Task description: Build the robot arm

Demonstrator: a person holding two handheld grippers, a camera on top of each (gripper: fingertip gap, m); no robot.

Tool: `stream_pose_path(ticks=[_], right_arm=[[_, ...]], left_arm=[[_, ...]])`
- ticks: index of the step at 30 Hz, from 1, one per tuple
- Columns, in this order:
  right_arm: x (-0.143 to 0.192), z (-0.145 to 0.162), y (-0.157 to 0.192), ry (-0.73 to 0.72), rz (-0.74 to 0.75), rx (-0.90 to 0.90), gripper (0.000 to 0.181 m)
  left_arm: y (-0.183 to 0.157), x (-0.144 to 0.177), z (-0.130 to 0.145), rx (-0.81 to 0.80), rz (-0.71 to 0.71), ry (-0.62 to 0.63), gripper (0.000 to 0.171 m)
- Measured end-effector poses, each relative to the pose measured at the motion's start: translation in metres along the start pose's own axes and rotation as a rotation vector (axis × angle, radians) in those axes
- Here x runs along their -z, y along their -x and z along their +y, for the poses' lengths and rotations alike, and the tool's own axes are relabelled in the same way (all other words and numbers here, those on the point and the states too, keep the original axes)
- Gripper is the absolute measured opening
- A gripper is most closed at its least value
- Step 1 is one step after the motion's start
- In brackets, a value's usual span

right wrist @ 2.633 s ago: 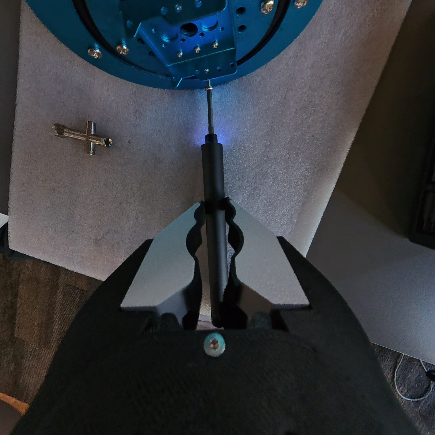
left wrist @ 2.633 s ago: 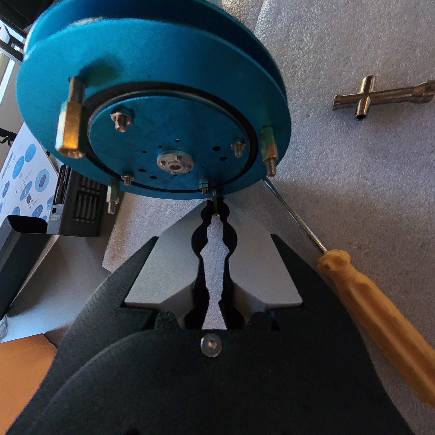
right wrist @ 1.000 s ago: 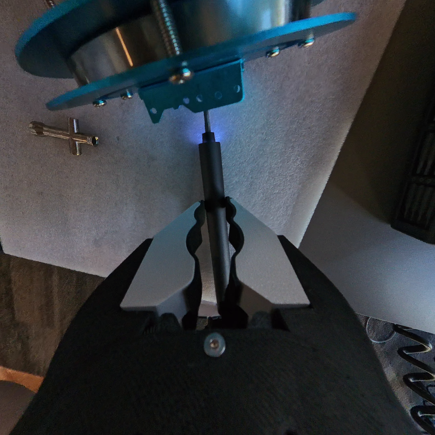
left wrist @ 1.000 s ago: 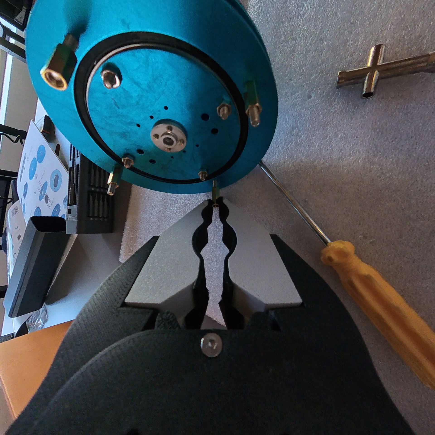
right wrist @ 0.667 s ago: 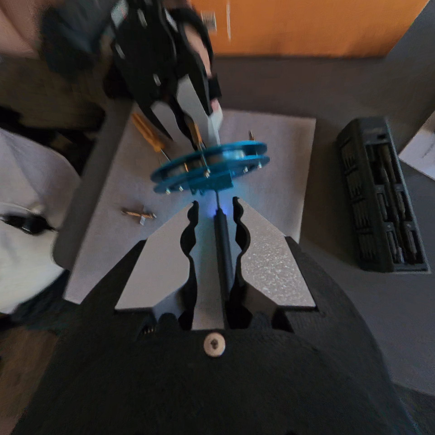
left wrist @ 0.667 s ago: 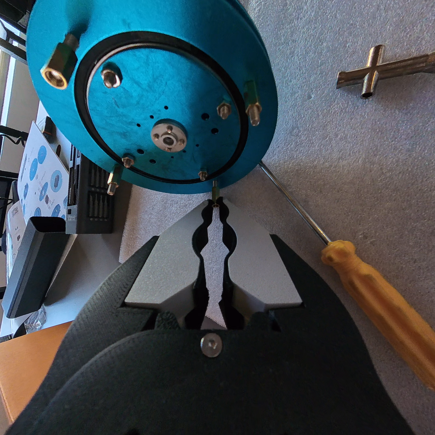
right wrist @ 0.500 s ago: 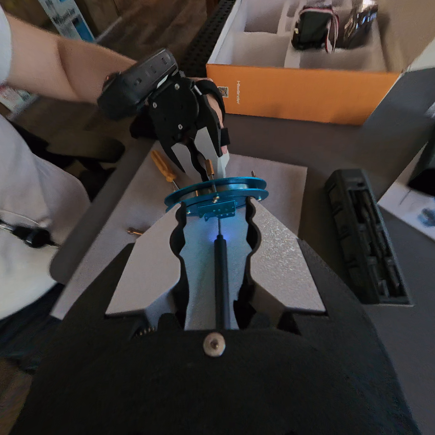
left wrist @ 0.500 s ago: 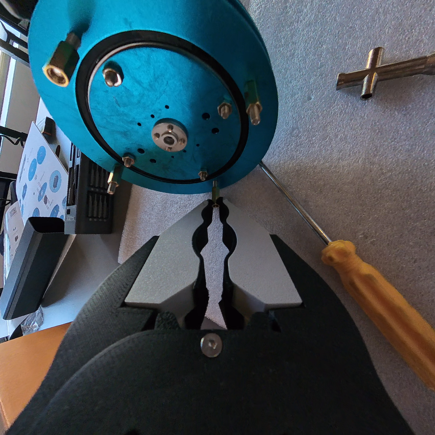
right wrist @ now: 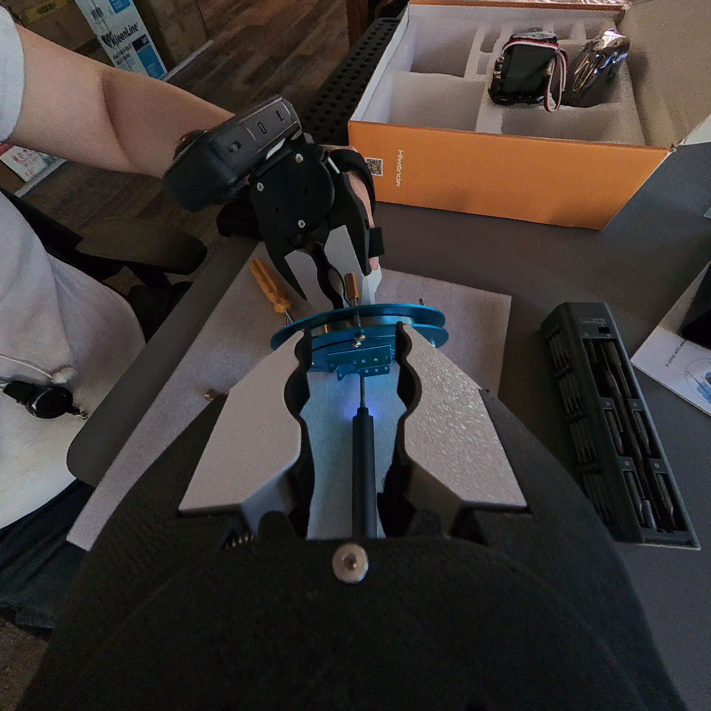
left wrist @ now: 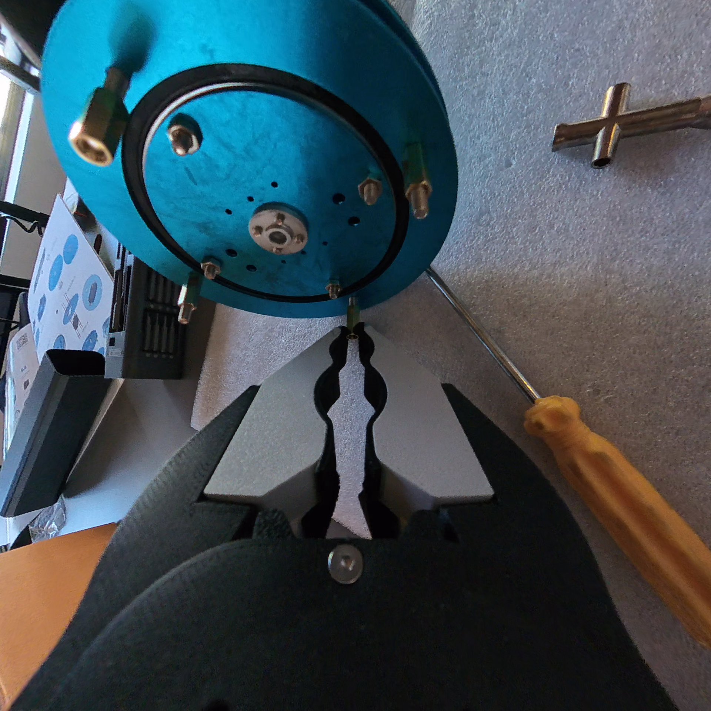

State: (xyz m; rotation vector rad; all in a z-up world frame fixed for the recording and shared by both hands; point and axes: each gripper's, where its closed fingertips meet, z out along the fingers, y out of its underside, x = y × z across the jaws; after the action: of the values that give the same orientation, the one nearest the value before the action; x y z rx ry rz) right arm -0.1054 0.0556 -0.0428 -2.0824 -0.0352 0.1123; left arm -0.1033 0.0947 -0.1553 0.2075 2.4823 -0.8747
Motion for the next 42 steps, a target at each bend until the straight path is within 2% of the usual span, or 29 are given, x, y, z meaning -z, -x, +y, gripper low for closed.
stream_pose_path(ticks=[5, 10, 16, 27, 42], right_arm=[[0.001, 0.001, -0.001, 0.030, 0.024, 0.007, 0.042], [0.001, 0.001, -0.001, 0.042, 0.035, 0.015, 0.041], [0.000, 0.001, -0.002, 0.059, 0.050, 0.018, 0.041], [-0.005, -0.003, -0.002, 0.085, 0.081, 0.027, 0.041], [-0.011, -0.007, 0.003, 0.154, 0.112, 0.103, 0.044]], left_arm=[[0.000, 0.001, -0.001, 0.072, 0.009, -0.008, 0.004], [0.001, 0.008, -0.003, 0.149, 0.047, -0.041, 0.012], [0.001, 0.014, -0.013, 0.227, 0.101, -0.089, 0.008], [-0.002, 0.007, -0.008, 0.269, 0.117, -0.046, 0.005], [-0.003, 0.007, -0.007, 0.203, 0.076, -0.056, 0.005]])
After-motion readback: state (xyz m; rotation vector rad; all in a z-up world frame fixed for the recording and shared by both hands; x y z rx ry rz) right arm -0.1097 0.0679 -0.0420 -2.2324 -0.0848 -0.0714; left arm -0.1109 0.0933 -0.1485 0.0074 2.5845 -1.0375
